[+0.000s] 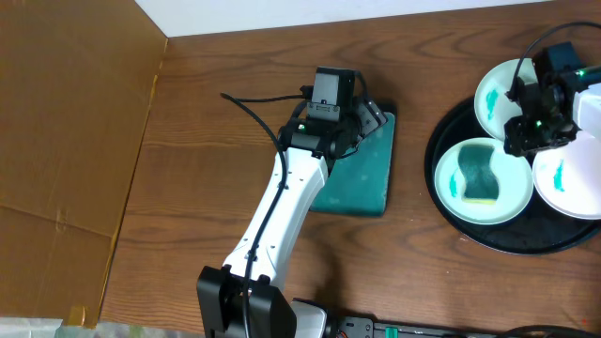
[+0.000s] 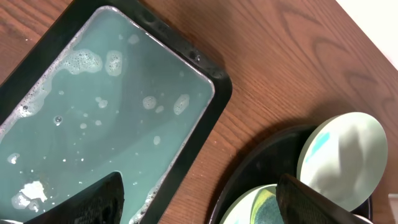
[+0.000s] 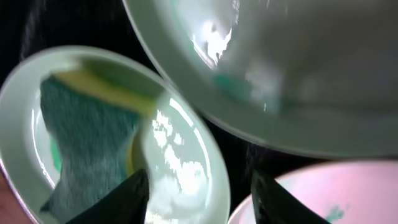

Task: Clean dirty plates on tray and stack at the side
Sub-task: 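Grip the rim of the lower mint-green plate with the right gripper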

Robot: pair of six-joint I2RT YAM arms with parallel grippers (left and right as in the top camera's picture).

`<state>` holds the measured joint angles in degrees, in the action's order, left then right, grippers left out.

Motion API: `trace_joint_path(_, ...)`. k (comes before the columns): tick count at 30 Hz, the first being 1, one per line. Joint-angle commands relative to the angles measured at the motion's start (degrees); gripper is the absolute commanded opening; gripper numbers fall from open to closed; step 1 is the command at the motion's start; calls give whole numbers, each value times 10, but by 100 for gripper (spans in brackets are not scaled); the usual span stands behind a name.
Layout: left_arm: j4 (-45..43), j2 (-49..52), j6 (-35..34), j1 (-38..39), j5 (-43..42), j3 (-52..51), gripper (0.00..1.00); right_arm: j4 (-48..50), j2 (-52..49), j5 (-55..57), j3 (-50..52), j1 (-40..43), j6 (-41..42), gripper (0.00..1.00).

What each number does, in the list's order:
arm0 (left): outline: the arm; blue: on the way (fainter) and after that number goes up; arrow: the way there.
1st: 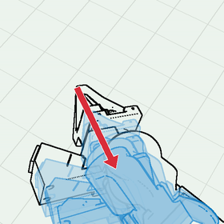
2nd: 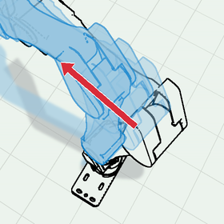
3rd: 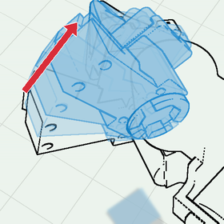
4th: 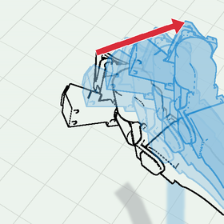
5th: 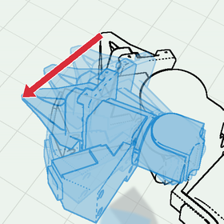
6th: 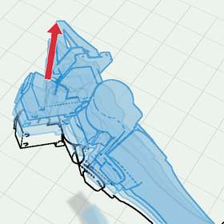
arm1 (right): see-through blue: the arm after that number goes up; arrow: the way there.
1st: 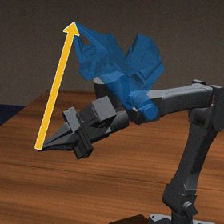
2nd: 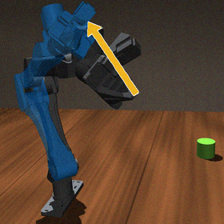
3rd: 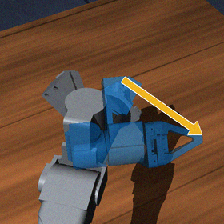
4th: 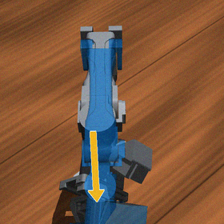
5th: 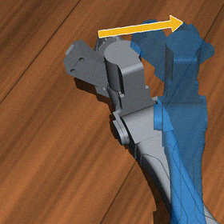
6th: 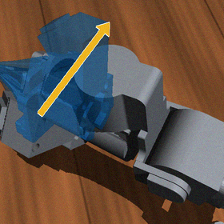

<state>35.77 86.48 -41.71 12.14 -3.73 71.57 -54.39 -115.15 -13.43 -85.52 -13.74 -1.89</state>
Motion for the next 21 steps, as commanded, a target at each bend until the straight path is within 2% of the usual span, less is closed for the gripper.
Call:
trace_joint_path(1,0,0,7,-2,3,-3,79,-10,-3,-1,-9,1,3,52)
trace_joint_path(16,2,0,8,-2,3,-3,79,30,-3,-2,37,1,17,55)
trace_joint_path(21,2,0,8,-2,3,-3,79,43,-3,-36,66,1,16,54)
